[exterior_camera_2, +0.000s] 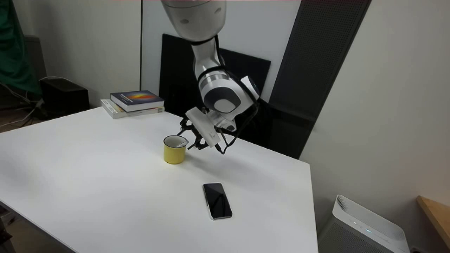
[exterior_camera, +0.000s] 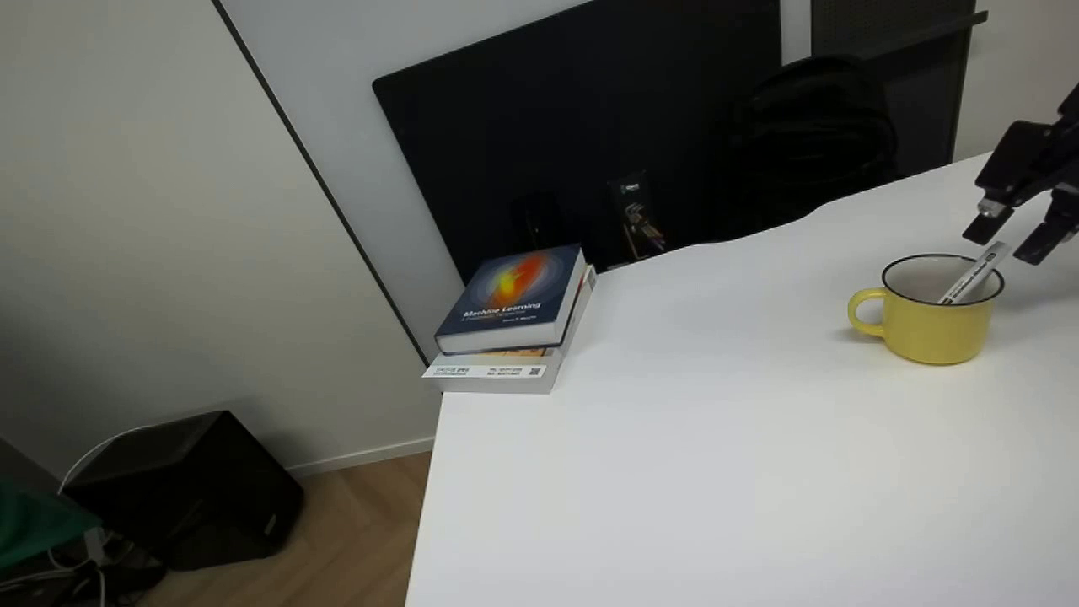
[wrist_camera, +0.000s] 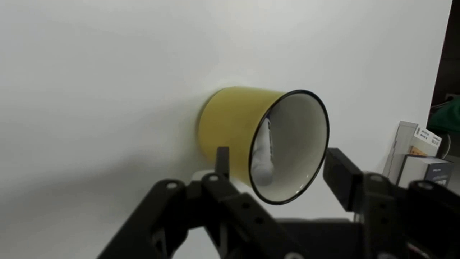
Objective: Remove the blue marker from the yellow mug
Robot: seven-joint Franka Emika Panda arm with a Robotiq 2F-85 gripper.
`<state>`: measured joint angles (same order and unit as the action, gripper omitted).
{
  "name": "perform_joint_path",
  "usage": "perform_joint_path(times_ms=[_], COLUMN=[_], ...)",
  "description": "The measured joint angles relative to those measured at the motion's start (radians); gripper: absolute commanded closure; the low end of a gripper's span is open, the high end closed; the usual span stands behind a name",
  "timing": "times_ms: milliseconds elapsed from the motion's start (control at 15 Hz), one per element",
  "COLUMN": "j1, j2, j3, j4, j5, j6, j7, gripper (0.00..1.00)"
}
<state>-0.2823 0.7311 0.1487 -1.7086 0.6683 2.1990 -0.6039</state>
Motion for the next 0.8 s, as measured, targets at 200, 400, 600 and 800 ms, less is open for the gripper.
perform_joint_path(times_ms=[200, 400, 600, 800], j1=[0.0, 0.0, 0.0, 0.0], j2=[0.0, 0.0, -0.001, -0.001], j3=[0.0, 0.0, 0.0, 0.0], j4=[-0.003, -0.007, -0.008, -0.008], j5=[0.0, 0.0, 0.0, 0.0], j6=[0.001, 0.004, 0.004, 0.004], j7=[-0.001, -0.004, -0.005, -0.005], gripper=[0.81, 0.98, 0.96, 0.96])
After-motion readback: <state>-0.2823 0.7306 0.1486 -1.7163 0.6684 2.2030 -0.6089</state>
